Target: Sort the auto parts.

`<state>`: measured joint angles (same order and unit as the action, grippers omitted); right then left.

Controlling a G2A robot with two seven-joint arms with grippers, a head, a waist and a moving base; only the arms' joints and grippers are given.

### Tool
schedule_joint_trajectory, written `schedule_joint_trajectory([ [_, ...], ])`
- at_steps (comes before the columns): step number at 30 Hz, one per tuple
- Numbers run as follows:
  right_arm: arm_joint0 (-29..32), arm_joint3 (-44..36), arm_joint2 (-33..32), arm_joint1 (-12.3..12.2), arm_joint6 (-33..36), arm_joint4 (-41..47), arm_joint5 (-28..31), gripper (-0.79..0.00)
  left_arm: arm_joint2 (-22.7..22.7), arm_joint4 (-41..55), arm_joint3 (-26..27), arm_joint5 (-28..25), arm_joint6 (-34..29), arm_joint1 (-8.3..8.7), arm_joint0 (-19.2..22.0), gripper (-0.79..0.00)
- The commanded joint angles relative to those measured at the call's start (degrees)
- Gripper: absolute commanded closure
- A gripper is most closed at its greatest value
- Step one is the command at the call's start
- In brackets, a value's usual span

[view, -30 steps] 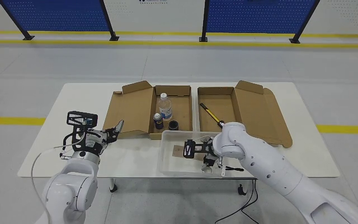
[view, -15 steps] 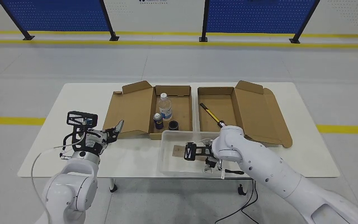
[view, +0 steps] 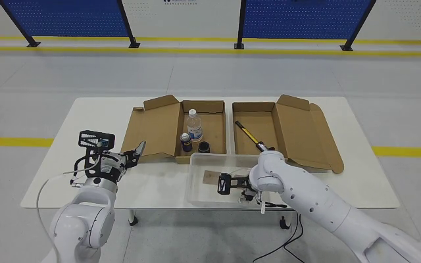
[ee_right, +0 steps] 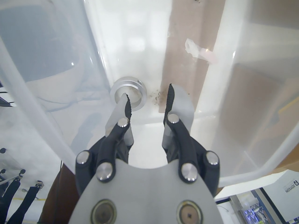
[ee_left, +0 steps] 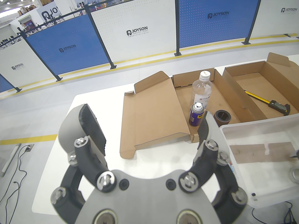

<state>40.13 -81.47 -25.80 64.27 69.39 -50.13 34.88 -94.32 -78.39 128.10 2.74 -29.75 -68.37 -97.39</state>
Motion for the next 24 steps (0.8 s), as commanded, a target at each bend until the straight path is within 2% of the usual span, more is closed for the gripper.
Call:
schedule_joint_trajectory([
  [1, -0.2, 0.8, 0.4, 0.2, -0.3, 0.5, 0.3, -0.283, 0.0, 0.0, 0.0, 0.0, 0.0, 0.00, 0.0, -0.785],
  [5, -0.5, 2.5, 1.2, 0.7, -0.9, 1.0, 0.9, -0.246, 0.0, 0.0, 0.0, 0.0, 0.0, 0.00, 0.0, -0.785],
  [13, -1.0, 5.2, 2.5, 1.9, -1.4, 0.9, 1.1, -0.231, 0.0, 0.0, 0.0, 0.0, 0.0, 0.00, 0.0, -0.785],
  [24, -1.7, 8.8, 3.7, 3.5, -2.6, 0.6, 1.9, -0.151, 0.0, 0.0, 0.0, 0.0, 0.0, 0.00, 0.0, -0.785],
])
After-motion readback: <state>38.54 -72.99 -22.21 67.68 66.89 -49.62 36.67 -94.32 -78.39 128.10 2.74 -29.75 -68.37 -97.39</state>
